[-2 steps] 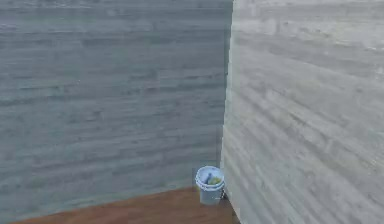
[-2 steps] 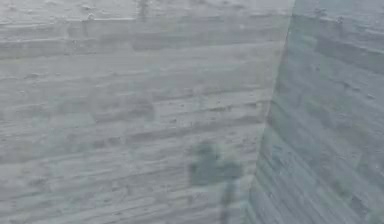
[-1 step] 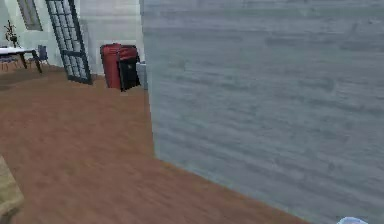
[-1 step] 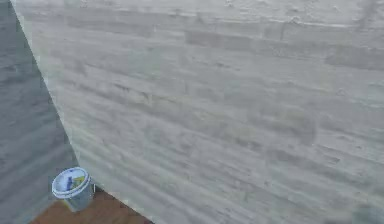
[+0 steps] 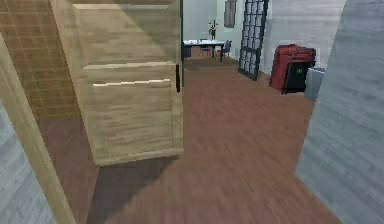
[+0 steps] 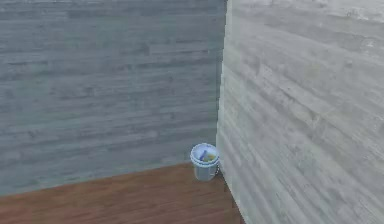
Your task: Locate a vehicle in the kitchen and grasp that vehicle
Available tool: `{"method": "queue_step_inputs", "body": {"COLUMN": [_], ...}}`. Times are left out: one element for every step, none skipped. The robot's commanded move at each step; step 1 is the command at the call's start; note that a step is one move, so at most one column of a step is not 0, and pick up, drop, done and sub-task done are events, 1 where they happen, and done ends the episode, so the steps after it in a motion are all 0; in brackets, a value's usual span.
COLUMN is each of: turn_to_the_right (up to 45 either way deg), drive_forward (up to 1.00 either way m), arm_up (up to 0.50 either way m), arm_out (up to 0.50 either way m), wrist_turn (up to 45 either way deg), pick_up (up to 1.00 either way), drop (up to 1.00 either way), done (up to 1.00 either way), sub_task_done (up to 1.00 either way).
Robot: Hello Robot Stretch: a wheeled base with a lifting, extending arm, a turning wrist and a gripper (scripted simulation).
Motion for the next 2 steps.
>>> {"method": "queue_step_inputs", "body": {"turn_to_the_right": [-18.0, 0.0], "drive_forward": [0.00, 1.00], "arm_up": [0.00, 0.00], "arm_out": [0.00, 0.00], "wrist_turn": [0.0, 0.0], "pick_up": [0.00, 0.00], "drop": [0.00, 0.00], "done": [0.00, 0.00], "sub_task_done": [0.00, 0.00]}}
